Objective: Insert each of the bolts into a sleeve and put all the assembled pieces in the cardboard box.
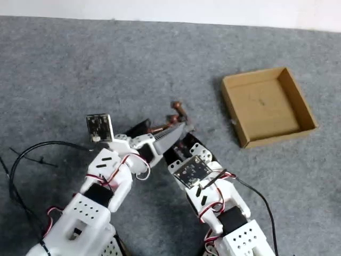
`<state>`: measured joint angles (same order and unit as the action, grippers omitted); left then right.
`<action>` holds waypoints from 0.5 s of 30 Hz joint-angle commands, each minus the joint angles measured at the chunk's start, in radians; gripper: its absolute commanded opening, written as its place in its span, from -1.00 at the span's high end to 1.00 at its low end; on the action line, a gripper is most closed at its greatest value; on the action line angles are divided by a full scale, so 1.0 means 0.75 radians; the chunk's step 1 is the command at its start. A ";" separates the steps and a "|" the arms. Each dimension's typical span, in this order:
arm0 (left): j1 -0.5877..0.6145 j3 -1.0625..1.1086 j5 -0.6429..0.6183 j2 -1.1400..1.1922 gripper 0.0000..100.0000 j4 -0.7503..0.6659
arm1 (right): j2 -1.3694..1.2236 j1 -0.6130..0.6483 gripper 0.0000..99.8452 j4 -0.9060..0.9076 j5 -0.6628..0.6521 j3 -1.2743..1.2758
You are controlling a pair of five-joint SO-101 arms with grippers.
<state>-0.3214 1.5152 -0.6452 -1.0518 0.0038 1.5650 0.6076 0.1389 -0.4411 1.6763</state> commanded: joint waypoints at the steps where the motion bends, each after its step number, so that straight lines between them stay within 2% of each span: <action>1: 0.095 -0.079 -0.141 -0.011 0.20 -0.020 | 0.036 -0.021 0.99 -0.007 -0.012 0.144; 5: 0.126 -0.044 -0.180 -0.161 0.20 -0.012 | 0.036 -0.021 0.99 -0.007 -0.012 0.144; 12: 0.128 0.173 -0.170 -0.594 0.20 -0.010 | 0.034 -0.024 0.99 -0.007 -0.012 0.144; 15: 0.122 0.249 -0.106 -0.735 0.20 -0.010 | 0.036 -0.044 0.99 -0.007 -0.012 0.144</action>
<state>-0.2294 1.6671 -0.7649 -1.4538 0.0038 1.5666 0.6015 0.1373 -0.4411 1.6763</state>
